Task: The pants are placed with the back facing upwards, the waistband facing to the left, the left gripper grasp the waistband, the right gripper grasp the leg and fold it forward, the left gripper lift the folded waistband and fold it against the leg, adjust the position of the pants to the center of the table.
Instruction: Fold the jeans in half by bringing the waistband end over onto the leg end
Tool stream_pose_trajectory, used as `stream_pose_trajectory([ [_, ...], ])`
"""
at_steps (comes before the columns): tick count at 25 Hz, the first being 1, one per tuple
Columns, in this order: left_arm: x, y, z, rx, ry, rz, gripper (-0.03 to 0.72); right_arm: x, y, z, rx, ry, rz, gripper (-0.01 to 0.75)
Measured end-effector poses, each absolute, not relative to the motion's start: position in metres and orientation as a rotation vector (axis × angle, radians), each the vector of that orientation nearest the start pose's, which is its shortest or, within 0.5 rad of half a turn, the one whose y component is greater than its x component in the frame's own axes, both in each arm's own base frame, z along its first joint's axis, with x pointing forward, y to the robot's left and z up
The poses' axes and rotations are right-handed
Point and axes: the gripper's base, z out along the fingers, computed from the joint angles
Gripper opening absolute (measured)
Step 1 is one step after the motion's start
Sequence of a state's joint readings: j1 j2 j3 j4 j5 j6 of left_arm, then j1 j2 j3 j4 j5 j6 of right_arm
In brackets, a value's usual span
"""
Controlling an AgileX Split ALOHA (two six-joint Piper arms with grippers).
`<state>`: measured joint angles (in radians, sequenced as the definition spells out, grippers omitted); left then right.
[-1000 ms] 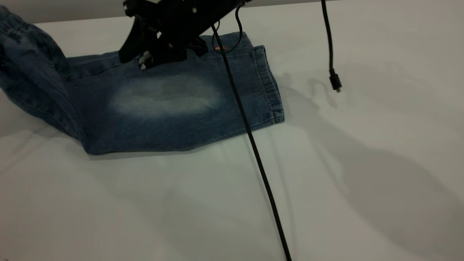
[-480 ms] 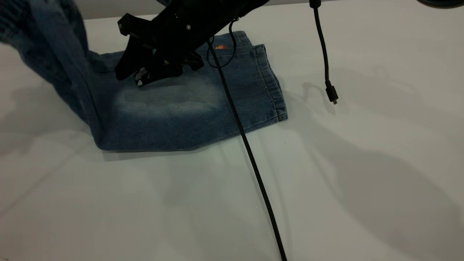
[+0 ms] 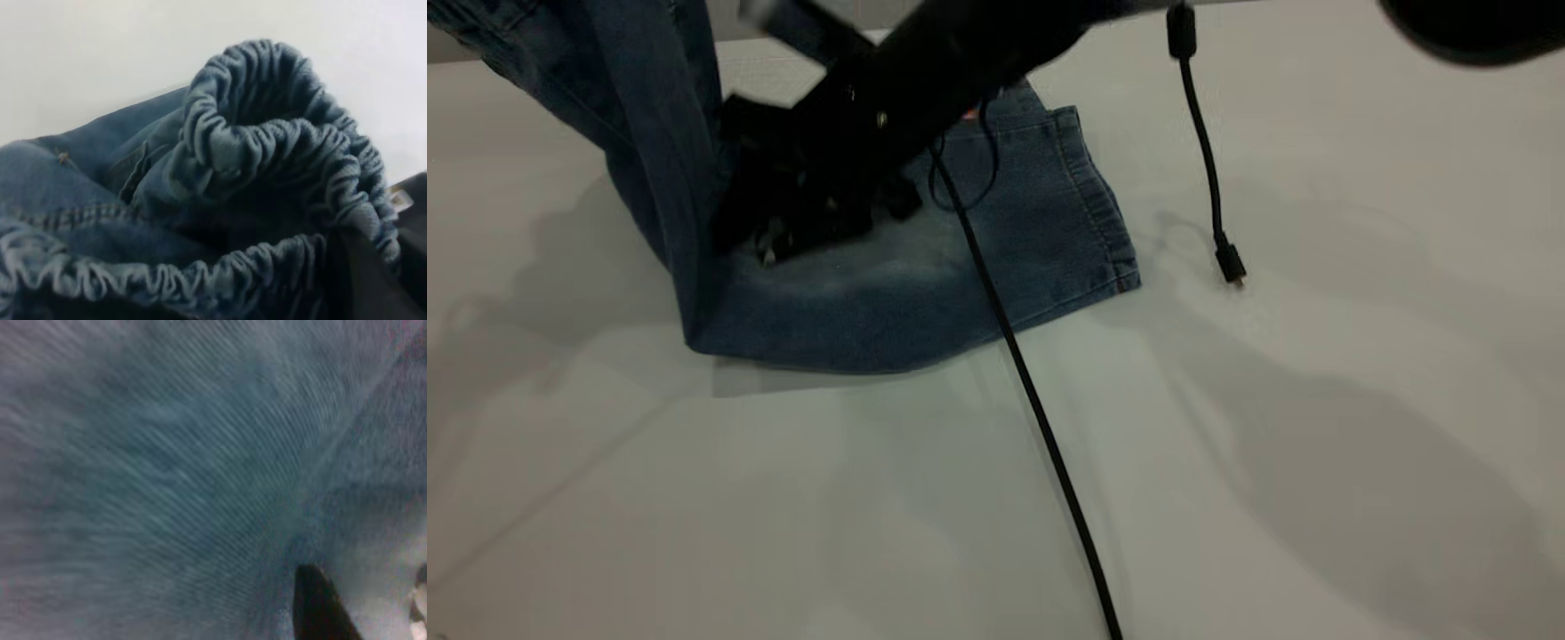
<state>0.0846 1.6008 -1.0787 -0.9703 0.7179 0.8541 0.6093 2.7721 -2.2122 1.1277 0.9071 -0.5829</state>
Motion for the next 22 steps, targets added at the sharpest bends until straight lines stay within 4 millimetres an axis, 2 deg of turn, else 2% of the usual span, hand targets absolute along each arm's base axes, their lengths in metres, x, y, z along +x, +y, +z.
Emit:
stream_pose_trajectory([
  [8,0.333,-0.024,0.261,0.188,2.366,-0.659,0.102,0.41,0.361,0.044,-0.752,2.594,1.363,0.251],
  [12,0.333,-0.024,0.262,0.207,2.36,-0.647,0.102,0.418,0.348,0.067,-0.819,2.581,1.346,0.251],
  [17,0.333,-0.024,0.262,0.217,2.357,-0.642,0.102,0.44,0.32,0.1,-0.815,2.549,1.211,0.251],
  [19,0.333,-0.024,0.262,0.217,2.357,-0.642,0.102,0.448,0.306,0.096,-0.799,2.597,1.128,0.251],
  [22,0.333,-0.024,0.262,0.219,2.355,-0.645,0.102,0.454,0.285,0.076,-0.78,2.713,0.972,0.251],
])
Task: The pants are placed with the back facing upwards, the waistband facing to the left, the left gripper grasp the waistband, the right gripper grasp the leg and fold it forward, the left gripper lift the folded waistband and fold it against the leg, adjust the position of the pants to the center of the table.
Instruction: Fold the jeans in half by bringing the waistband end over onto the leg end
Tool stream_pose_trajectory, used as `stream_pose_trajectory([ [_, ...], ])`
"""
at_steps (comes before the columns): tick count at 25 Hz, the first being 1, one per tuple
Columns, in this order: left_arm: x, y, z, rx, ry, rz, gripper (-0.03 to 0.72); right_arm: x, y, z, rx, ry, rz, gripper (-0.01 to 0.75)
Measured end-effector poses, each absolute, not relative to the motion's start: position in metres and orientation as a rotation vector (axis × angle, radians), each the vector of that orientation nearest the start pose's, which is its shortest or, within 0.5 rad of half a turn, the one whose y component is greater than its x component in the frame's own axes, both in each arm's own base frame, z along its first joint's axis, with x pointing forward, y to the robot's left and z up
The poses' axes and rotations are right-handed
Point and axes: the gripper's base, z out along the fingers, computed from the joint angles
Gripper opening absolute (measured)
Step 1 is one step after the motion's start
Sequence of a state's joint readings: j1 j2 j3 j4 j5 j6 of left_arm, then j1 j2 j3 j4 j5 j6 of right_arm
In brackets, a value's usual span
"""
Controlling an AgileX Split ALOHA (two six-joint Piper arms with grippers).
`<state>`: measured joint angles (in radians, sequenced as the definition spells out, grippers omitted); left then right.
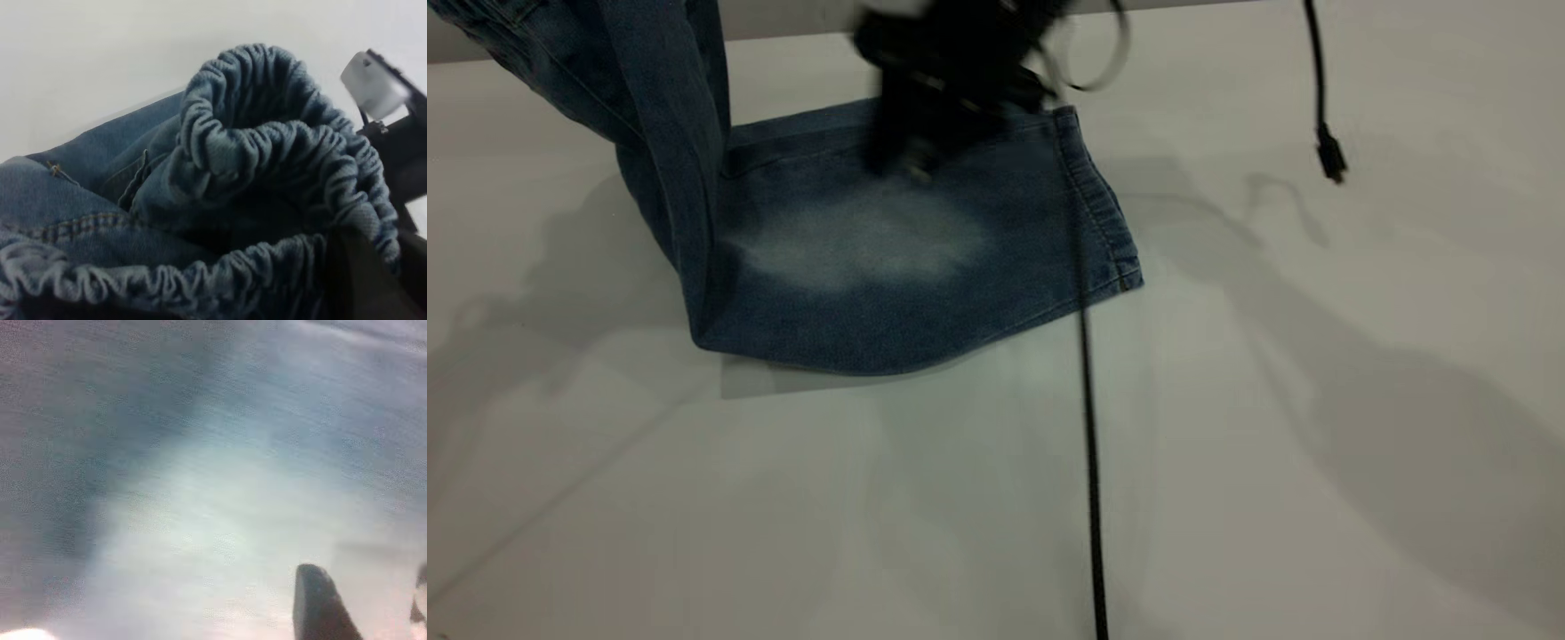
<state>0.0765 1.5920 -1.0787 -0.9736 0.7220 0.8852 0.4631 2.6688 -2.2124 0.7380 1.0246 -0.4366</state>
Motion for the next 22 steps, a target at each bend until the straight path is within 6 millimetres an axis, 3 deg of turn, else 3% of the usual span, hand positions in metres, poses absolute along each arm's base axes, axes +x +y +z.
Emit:
stream_pose_trajectory([
  [4,0.334,-0.026,0.263,0.22,2.337,-0.663,0.102,0.454,0.281,0.056,-0.786,2.778,0.832,0.251],
  [7,0.335,-0.037,0.266,0.265,2.298,-0.683,0.102,0.454,0.28,0.047,-0.78,2.792,0.829,0.251],
  [16,0.336,-0.097,0.266,0.397,2.22,-0.618,0.102,0.452,0.285,0.038,-0.71,2.804,0.926,0.248],
  [22,0.34,-0.128,0.243,0.418,2.246,-0.646,0.102,0.449,0.289,0.037,-0.717,2.803,0.939,0.248],
])
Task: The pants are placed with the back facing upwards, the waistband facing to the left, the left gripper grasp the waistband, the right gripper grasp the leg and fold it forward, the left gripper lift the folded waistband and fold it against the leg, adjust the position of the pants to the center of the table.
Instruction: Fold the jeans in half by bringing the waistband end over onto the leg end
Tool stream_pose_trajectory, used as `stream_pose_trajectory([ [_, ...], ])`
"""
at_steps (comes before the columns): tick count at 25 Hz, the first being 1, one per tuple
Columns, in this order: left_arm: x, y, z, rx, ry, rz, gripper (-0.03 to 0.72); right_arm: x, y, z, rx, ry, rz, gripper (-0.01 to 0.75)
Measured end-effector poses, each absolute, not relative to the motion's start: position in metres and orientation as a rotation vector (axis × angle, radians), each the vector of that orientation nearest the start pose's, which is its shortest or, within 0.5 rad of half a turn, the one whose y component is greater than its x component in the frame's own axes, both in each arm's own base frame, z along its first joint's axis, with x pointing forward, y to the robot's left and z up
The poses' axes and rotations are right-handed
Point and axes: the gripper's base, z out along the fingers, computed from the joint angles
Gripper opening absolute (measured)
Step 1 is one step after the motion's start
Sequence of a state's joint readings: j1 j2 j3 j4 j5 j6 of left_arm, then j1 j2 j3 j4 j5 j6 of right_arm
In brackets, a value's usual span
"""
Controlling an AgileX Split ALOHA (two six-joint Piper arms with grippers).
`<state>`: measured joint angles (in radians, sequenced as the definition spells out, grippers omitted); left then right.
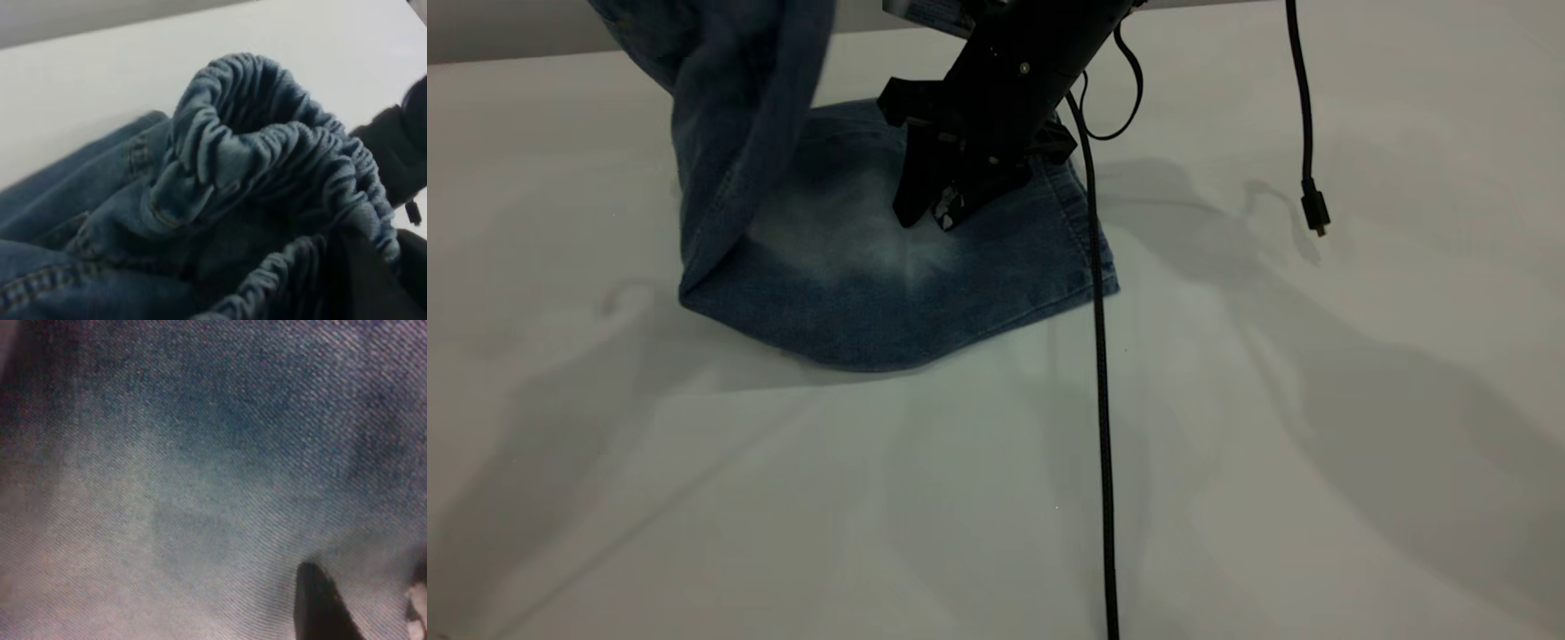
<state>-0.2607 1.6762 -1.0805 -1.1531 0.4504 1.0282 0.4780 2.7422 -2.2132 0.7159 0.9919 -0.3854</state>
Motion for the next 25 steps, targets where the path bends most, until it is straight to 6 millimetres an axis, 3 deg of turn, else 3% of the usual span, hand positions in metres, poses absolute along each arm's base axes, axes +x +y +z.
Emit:
stream_pose_trajectory([
  [4,0.343,-0.136,0.235,0.438,2.236,-0.635,0.102,0.449,0.289,0.04,-0.725,2.798,0.935,0.248],
  [9,0.344,-0.137,0.236,0.45,2.215,-0.635,0.102,0.462,0.268,0.059,-0.747,2.778,0.821,0.248],
  [12,0.344,-0.137,0.236,0.445,2.214,-0.642,0.102,0.475,0.254,0.083,-0.671,2.721,0.823,0.248],
  [19,0.343,-0.137,0.237,0.47,2.206,-0.633,0.102,0.484,0.242,0.124,-0.635,2.636,0.818,0.248],
  [25,0.351,-0.139,0.212,0.499,2.254,-0.613,0.102,0.492,0.22,0.167,-0.608,2.561,0.779,0.248],
])
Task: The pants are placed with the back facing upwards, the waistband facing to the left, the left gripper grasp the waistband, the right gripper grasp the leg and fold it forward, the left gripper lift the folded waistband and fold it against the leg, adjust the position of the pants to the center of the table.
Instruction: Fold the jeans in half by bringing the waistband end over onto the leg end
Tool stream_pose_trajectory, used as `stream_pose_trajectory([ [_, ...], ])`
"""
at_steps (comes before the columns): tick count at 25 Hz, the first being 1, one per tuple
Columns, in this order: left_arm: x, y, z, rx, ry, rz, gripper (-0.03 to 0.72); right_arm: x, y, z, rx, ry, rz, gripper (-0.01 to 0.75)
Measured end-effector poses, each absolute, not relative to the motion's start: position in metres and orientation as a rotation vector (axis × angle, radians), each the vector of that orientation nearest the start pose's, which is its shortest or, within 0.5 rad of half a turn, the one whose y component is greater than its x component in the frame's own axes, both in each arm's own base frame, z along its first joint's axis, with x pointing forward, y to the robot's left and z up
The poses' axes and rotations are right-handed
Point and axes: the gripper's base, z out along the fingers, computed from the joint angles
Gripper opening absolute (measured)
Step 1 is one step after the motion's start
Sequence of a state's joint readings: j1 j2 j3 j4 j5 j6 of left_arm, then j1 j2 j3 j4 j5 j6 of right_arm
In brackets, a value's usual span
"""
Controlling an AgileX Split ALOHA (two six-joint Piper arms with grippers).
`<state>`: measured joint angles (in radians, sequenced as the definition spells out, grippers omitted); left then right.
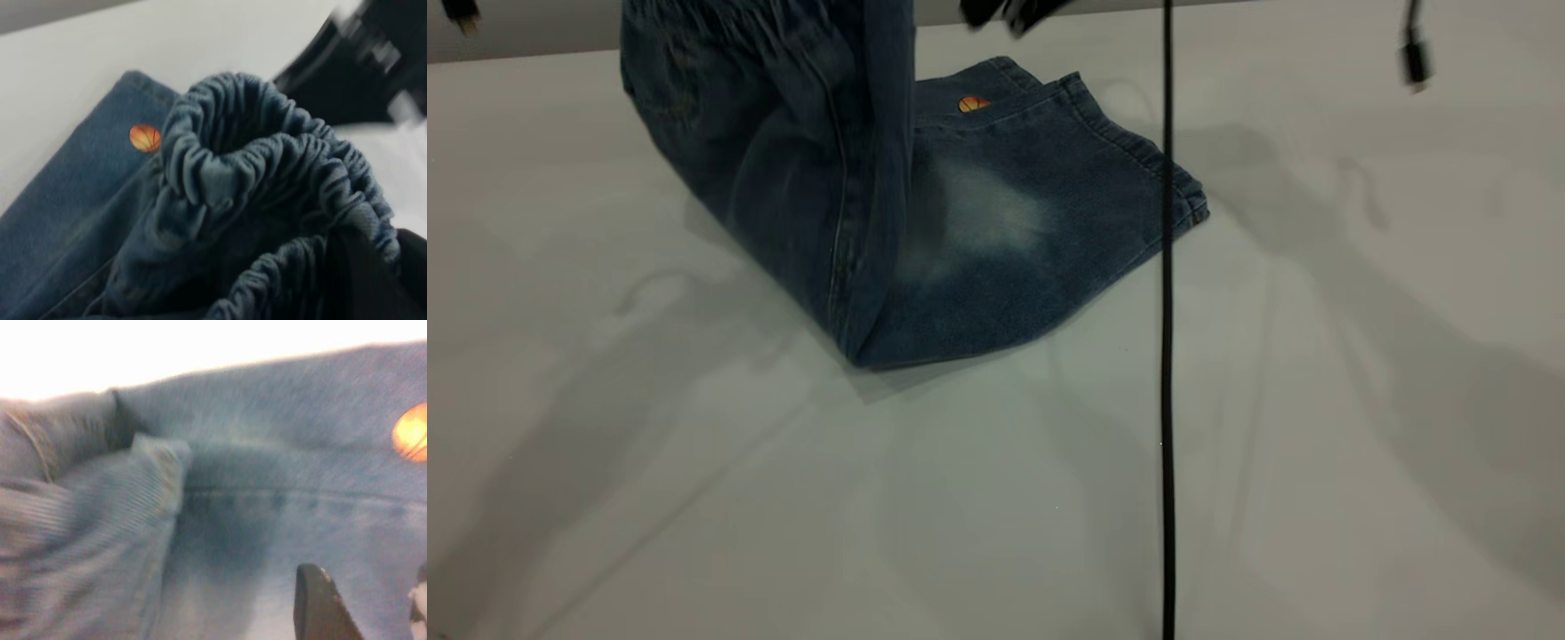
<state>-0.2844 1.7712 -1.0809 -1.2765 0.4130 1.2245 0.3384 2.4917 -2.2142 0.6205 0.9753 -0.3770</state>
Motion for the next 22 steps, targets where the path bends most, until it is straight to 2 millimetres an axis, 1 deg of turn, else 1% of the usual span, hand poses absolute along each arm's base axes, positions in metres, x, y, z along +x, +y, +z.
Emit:
stream_pose_trajectory([
  [4,0.359,-0.144,0.193,0.501,2.268,-0.623,0.102,0.499,0.194,0.208,-0.569,2.492,0.766,0.248],
  [7,0.366,-0.155,0.185,0.529,2.24,-0.65,0.102,0.496,0.183,0.228,-0.582,2.488,0.773,0.248],
  [12,0.383,-0.18,0.174,0.545,2.187,-0.691,0.102,0.489,0.178,0.252,-0.609,2.473,0.769,0.248],
  [16,0.395,-0.195,0.158,0.544,2.193,-0.74,0.102,0.485,0.17,0.277,-0.617,2.429,0.668,0.248],
  [19,0.404,-0.2,0.145,0.549,2.205,-0.742,0.102,0.48,0.166,0.293,-0.615,2.408,0.621,0.248],
  [22,0.41,-0.202,0.133,0.547,2.22,-0.741,0.102,0.476,0.165,0.305,-0.616,2.391,0.608,0.248],
])
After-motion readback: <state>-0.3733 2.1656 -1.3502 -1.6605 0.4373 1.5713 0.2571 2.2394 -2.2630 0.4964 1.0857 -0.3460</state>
